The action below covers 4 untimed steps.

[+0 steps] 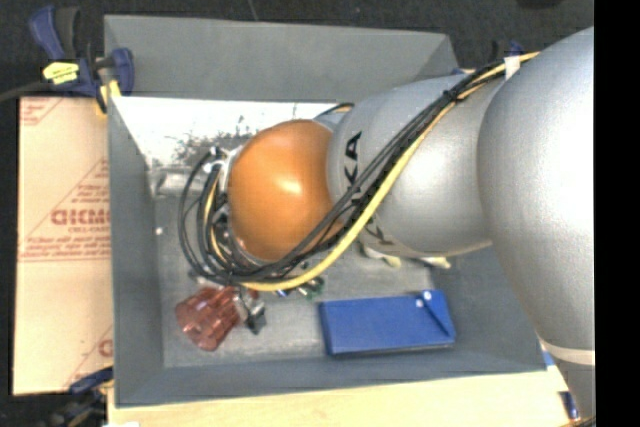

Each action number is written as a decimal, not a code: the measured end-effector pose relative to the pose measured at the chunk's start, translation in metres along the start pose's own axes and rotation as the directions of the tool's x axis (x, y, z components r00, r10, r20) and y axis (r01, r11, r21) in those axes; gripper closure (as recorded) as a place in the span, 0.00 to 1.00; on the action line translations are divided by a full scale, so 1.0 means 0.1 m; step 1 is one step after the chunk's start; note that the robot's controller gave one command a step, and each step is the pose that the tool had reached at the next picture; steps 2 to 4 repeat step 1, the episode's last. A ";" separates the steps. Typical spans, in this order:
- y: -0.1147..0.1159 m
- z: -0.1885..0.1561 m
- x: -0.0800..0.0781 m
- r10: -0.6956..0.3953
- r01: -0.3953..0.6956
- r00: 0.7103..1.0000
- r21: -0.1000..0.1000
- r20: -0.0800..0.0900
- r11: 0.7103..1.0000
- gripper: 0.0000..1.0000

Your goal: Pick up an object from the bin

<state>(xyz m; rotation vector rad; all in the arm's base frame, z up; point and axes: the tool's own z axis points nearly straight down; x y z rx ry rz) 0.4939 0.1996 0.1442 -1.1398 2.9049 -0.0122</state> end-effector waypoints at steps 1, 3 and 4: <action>-0.02 -0.42 -0.02 0.042 -0.042 0.999 -0.006 -0.013 0.999 1.00; -0.02 -0.42 -0.02 0.042 -0.042 0.999 -0.006 -0.013 0.999 1.00; -0.02 -0.42 -0.02 0.042 -0.042 0.999 -0.006 -0.013 0.999 1.00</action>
Offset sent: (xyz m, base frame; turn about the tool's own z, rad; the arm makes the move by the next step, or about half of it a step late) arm 0.0176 0.0041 0.0973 -0.0127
